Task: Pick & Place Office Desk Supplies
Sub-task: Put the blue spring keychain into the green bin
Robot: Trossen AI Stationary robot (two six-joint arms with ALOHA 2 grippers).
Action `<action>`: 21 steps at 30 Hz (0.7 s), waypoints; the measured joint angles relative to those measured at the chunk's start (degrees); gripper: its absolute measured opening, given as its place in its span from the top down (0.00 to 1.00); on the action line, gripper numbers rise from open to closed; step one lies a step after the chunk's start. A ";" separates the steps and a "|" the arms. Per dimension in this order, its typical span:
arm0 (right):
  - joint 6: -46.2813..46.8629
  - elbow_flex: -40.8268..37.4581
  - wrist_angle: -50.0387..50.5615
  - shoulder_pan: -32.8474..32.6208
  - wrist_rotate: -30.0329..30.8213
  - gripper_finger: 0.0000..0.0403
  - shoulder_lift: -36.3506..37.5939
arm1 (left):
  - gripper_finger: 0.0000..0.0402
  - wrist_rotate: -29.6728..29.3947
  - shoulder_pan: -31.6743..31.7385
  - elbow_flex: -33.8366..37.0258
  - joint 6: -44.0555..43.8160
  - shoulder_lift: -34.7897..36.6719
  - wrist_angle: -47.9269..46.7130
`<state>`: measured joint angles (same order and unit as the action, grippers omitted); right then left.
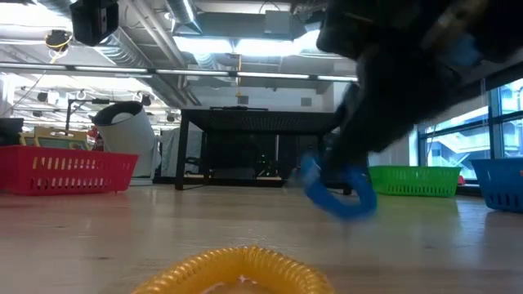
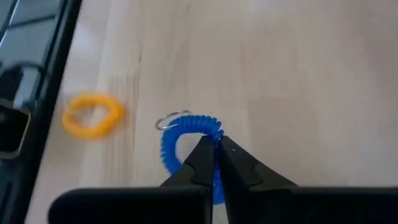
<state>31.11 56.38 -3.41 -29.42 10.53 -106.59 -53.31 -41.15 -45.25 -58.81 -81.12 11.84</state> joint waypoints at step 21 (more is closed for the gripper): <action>-10.81 0.13 -3.64 4.83 21.01 0.97 28.59 | 0.75 -5.76 0.00 0.00 14.36 0.01 0.75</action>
<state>20.30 56.51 -7.05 -24.59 31.54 -78.00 -59.07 -41.15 -45.25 -44.44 -81.12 12.59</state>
